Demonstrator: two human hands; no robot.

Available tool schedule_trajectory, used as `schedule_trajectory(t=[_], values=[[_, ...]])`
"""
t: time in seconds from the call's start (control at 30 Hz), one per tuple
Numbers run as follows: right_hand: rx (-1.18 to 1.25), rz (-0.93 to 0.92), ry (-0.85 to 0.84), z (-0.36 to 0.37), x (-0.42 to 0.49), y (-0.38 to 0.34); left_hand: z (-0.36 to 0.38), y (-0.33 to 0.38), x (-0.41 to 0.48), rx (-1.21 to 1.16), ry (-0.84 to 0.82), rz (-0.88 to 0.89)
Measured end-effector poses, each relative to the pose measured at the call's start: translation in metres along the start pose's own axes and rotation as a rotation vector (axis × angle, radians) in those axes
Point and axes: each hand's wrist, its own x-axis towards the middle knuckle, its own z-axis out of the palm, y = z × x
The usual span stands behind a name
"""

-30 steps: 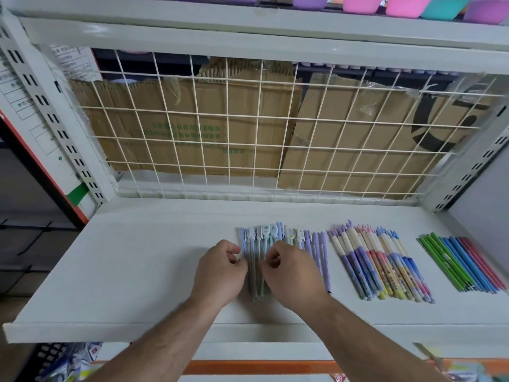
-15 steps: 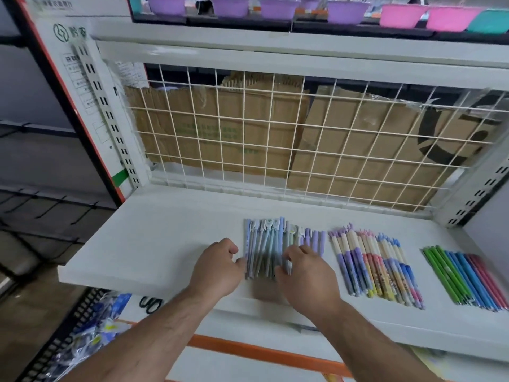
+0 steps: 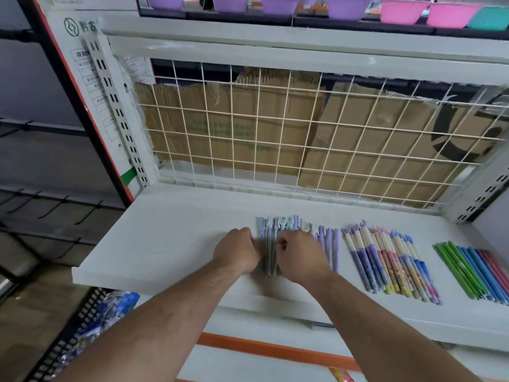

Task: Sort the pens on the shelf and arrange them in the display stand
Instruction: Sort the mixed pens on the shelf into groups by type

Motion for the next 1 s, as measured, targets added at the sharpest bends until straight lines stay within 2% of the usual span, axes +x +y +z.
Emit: schedule_trajectory(t=[0.27,0.47,0.6,0.77,1.0], values=[[-0.044,0.107,-0.093,0.009,0.008,-0.023,-0.006,-0.014,0.008,-0.118,-0.069,-0.057],[-0.157,0.148,-0.167,0.011,0.014,-0.036,-0.003,-0.016,0.009,-0.097,-0.065,-0.042],[-0.201,0.183,-0.151,0.01,0.017,-0.048,-0.004,-0.018,0.013,-0.102,-0.087,-0.052],[-0.13,0.263,-0.15,0.011,0.022,-0.056,-0.008,-0.019,0.017,-0.087,-0.128,-0.07],[0.069,0.354,-0.147,0.009,0.024,-0.062,-0.014,-0.025,0.026,-0.251,-0.247,-0.139]])
